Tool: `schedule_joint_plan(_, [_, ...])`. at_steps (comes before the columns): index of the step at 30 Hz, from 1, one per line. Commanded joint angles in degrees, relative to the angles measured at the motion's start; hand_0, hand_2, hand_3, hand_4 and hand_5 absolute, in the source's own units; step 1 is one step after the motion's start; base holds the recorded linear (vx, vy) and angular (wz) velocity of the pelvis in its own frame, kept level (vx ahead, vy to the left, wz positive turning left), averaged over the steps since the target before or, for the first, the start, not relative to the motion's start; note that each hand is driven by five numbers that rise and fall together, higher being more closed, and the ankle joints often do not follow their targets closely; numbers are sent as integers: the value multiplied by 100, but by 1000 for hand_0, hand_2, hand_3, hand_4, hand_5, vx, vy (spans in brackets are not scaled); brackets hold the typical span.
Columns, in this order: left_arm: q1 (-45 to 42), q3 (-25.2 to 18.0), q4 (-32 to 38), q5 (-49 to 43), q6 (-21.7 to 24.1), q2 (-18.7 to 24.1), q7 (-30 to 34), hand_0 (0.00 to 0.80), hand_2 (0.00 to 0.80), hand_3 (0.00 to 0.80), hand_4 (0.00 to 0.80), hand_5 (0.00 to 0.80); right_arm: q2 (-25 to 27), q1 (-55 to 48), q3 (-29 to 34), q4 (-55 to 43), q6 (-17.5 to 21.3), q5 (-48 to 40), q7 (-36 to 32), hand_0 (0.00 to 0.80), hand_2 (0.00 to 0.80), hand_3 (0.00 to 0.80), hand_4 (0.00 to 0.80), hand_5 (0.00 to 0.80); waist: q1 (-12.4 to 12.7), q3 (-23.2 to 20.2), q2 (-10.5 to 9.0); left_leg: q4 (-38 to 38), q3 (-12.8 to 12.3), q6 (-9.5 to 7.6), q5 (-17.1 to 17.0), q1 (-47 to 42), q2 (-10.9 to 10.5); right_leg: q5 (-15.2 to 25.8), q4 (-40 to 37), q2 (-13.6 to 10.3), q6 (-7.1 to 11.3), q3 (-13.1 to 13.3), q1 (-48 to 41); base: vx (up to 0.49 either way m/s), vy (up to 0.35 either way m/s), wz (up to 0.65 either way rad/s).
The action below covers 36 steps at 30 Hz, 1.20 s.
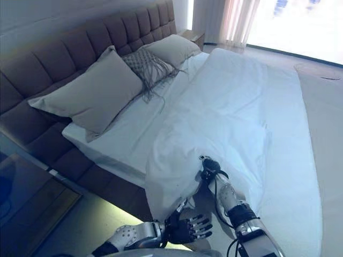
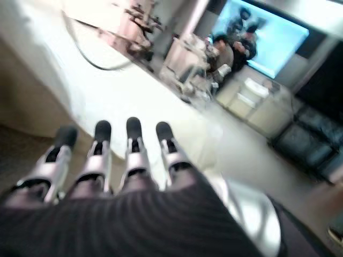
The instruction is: Make the bed neatly
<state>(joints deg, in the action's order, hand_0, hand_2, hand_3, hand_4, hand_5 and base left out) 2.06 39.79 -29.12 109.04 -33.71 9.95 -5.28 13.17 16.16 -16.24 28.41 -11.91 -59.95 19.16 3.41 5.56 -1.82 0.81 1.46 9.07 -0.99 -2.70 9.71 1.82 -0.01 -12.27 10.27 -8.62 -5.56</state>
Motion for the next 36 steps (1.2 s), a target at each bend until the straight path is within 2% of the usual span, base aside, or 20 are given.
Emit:
schedule_joint_plan(1, [229, 337, -242, 396, 168, -447, -80, 0, 0, 0, 0, 0, -131, 677, 316, -659, 400, -115, -191, 800, 800, 800, 800, 800, -29, -77, -160, 478, -152, -157, 154, 49, 404, 474, 197, -492, 202, 156, 305, 19, -29, -3])
schedule_joint_plan(8, [275, 292, -408, 396, 426, -794, 3, 0, 0, 0, 0, 0, -313, 539, 253, -773, 482, 5, -156, 800, 800, 800, 800, 800, -119, -61, -196, 447, -215, -146, 125, 7, 439, 492, 234, -498, 219, 186, 327, 7, -16, -4])
schedule_joint_plan(18, [434, 399, -347, 396, 704, -843, -395, 0, 0, 0, 0, 0, -353, 494, 165, -1076, 345, 33, 20, 800, 800, 800, 800, 800, -227, -47, -215, 409, -252, -138, 92, -82, 456, 475, 307, -482, 227, 289, 333, 12, -7, -2])
schedule_joint_plan(25, [837, 554, -131, 356, 1319, -1036, -652, 0, 0, 0, 0, 0, -375, 287, 23, -1240, 356, 95, -41, 800, 800, 800, 800, 800, -358, -104, -189, 309, -306, -139, 48, -173, 464, 472, 280, -446, 246, 351, 290, 38, 7, -3])
schedule_joint_plan(32, [1170, 345, -408, 257, 1638, -1288, -851, 0, 0, 0, 0, 0, -376, 152, -37, -1408, 189, 104, -115, 800, 800, 800, 800, 800, -414, -230, -177, 170, -342, -120, -36, -280, 493, 481, 226, -424, 249, 333, 207, 55, 0, -4])
schedule_joint_plan(33, [1181, 324, -445, 279, 1686, -1319, -896, 414, 414, 414, 414, 414, -385, 106, -52, -1414, 193, 116, -149, 800, 800, 800, 800, 800, -421, -242, -177, 171, -353, -118, -39, -290, 500, 480, 222, -420, 250, 335, 196, 41, -9, -6])
schedule_joint_plan(34, [1181, 296, -489, 294, 1731, -1338, -939, 772, 772, 772, 772, 772, -400, 72, -67, -1415, 188, 130, -179, 800, 800, 800, 800, 800, -428, -257, -176, 163, -361, -113, -44, -303, 509, 478, 216, -415, 251, 338, 185, 42, -6, -7])
schedule_joint_plan(36, [1151, 241, -551, 300, 1743, -1345, -953, 800, 800, 800, 800, 800, -401, 10, -72, -1422, 174, 134, -218, 800, 800, 800, 800, 800, -437, -285, -172, 148, -384, -106, -50, -333, 523, 472, 206, -409, 250, 337, 162, 35, 2, -5])
